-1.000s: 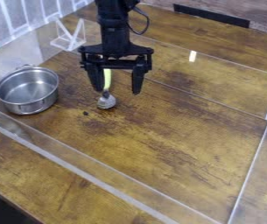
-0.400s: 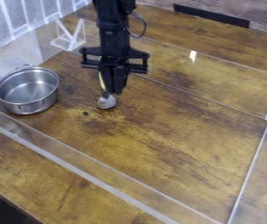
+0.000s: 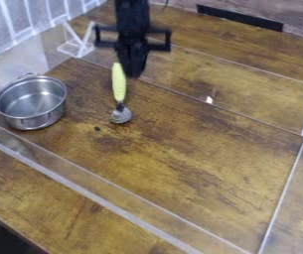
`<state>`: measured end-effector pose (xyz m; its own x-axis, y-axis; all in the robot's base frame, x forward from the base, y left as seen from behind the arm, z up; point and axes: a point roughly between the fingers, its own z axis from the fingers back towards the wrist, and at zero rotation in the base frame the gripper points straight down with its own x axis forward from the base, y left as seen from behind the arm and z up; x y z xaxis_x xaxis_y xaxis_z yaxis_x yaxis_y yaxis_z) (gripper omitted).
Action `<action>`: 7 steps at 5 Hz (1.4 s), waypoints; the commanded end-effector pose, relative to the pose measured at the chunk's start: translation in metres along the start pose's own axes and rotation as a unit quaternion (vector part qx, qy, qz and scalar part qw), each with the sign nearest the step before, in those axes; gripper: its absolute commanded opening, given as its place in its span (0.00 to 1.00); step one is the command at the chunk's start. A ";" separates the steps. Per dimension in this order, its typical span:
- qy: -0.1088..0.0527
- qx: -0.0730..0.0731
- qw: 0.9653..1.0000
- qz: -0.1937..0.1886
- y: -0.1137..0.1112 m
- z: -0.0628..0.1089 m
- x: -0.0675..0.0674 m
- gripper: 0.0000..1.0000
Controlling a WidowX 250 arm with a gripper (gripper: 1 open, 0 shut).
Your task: Move the green spoon to the right
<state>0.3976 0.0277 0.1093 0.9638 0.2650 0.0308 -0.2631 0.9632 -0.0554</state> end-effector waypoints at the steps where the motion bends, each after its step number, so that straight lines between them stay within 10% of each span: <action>1: -0.055 -0.015 0.998 0.021 -0.004 0.057 0.001 0.00; 3: -0.068 -0.029 0.996 0.056 0.007 0.061 -0.001 0.00; 4: -0.067 -0.032 0.996 0.059 0.019 0.055 0.003 1.00; 5: -0.066 -0.034 0.996 0.059 0.014 0.049 -0.001 0.00; 6: -0.063 -0.032 0.996 0.059 0.010 0.045 -0.004 1.00; 7: -0.065 -0.034 0.996 0.049 -0.002 0.050 -0.007 0.00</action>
<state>0.3912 0.0284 0.1274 0.9258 0.3721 0.0668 -0.3637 0.9248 -0.1118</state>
